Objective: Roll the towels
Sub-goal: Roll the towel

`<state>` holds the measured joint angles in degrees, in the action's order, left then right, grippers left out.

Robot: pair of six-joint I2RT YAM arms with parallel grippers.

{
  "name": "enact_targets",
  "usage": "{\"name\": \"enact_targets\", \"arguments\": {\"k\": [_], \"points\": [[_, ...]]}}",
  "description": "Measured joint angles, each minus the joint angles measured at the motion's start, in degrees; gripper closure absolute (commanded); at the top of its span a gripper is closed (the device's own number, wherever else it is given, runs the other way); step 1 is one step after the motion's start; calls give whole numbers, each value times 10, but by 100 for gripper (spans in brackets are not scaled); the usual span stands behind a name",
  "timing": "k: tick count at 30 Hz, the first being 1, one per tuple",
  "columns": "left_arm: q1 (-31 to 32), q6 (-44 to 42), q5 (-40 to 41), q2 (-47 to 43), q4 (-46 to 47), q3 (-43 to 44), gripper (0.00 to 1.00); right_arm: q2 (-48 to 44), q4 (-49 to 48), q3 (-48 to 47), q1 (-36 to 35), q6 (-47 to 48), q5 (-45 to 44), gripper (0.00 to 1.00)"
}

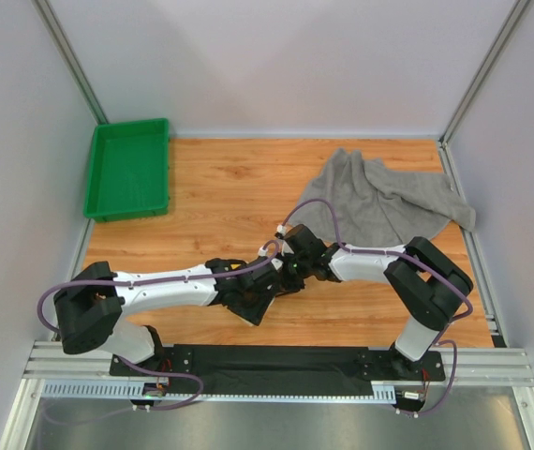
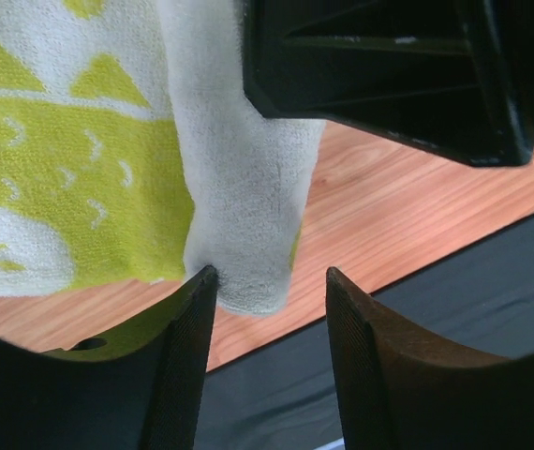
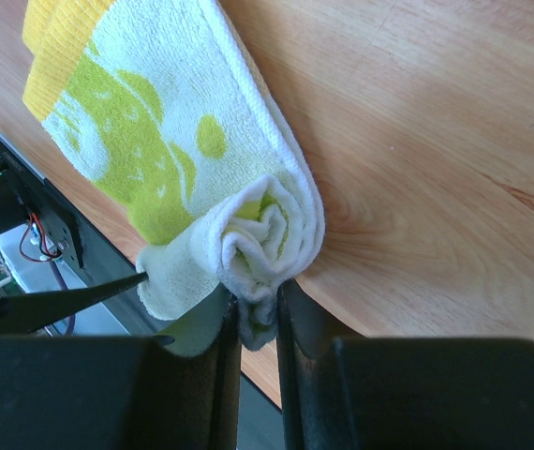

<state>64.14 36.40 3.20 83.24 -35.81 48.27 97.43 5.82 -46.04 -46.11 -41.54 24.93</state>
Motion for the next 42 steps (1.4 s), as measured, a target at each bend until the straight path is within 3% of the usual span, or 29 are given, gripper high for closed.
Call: {"name": "enact_targets", "arguments": {"k": [13, 16, 20, 25, 35, 42], "points": [[0, 3, 27, 32, 16, -3, 43, 9, 2, -2, 1, -1, 3, 87], [0, 3, 35, 35, 26, -10, 49, 11, 5, -4, 2, 0, 5, 86], [0, 0, 47, 35, 33, -18, 71, 12, 9, -8, 2, 2, 5, 82], [0, -10, 51, 35, 40, -23, 88, 12, 16, -10, 1, 11, 5, 70], [0, -22, 36, 36, 50, -17, 94, -8, 65, -16, 23, 38, -9, 54], [-5, -21, -3, 39, 80, -14, 98, -43, 141, -16, 87, 82, -47, 53]]}}
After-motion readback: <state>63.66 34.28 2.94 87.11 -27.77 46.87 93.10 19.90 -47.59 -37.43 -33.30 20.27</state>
